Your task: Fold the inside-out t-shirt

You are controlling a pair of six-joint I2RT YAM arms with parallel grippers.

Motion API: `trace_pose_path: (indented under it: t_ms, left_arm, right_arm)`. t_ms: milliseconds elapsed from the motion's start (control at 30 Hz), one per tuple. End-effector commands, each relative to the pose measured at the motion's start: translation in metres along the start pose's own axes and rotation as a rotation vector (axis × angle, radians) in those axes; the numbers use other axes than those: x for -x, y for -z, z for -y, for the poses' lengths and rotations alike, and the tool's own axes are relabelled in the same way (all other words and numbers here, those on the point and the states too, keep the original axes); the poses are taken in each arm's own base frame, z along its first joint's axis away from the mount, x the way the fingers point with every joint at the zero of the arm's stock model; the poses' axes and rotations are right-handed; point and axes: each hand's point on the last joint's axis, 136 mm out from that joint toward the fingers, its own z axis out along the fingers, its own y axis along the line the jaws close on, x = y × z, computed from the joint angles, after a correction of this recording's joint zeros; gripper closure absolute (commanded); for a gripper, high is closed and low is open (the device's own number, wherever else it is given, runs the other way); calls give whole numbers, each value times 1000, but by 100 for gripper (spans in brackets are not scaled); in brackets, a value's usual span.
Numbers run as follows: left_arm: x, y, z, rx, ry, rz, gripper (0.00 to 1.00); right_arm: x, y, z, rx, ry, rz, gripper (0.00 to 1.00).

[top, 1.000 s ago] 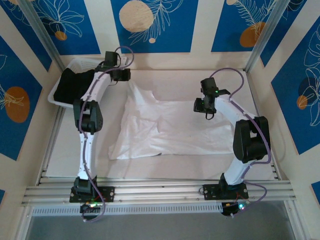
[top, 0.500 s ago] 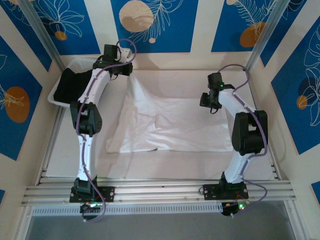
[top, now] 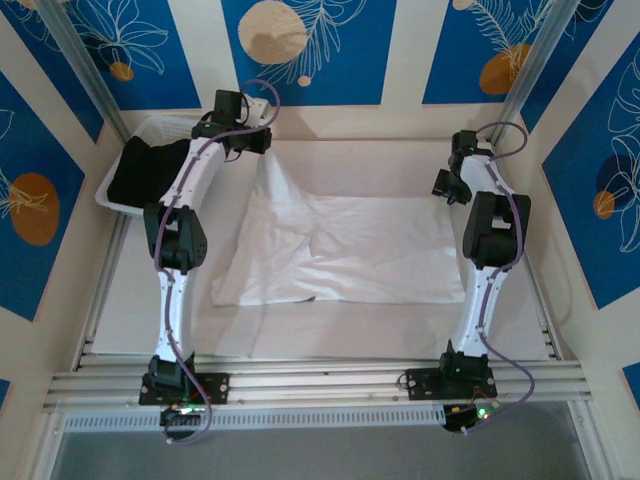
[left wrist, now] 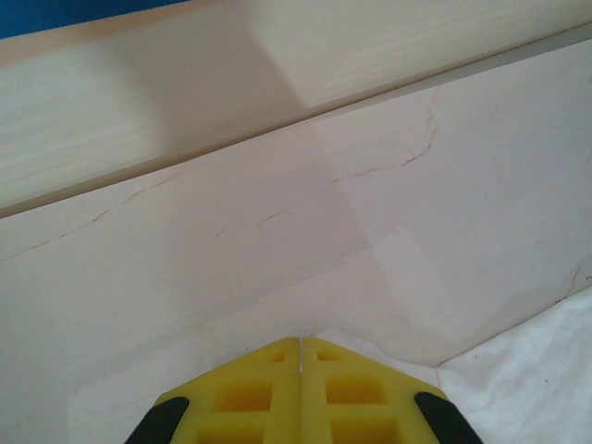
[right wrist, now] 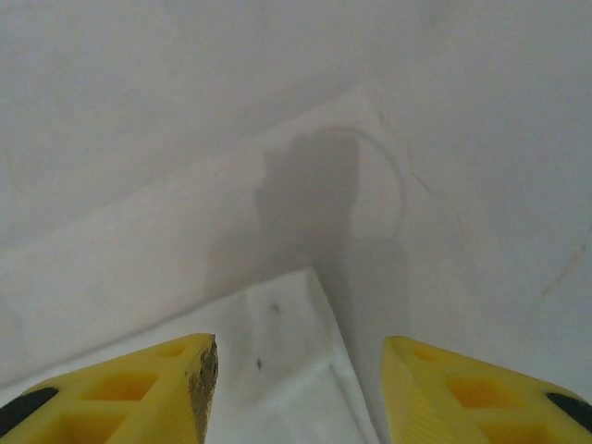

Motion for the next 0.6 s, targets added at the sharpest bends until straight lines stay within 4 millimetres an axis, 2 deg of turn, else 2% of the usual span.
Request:
trace_pose_path:
  t_ms: [0,333,467,567]
  left_arm:
    - [15,20,9,4,-51,32,100]
    - [13,22,9,8,-49,29,100]
    - [13,25,8,19,-49,27,100]
    - [14,32,7,38,-49,27,100]
  right_arm:
    - [-7,-7,-9,23,29,-67,51]
    - [-10,-22,-3,-7,32,-104,58]
    - [-9,-26,-3,-8,39,-101,74]
    - [0,-17,-4,-5,55,-68,86]
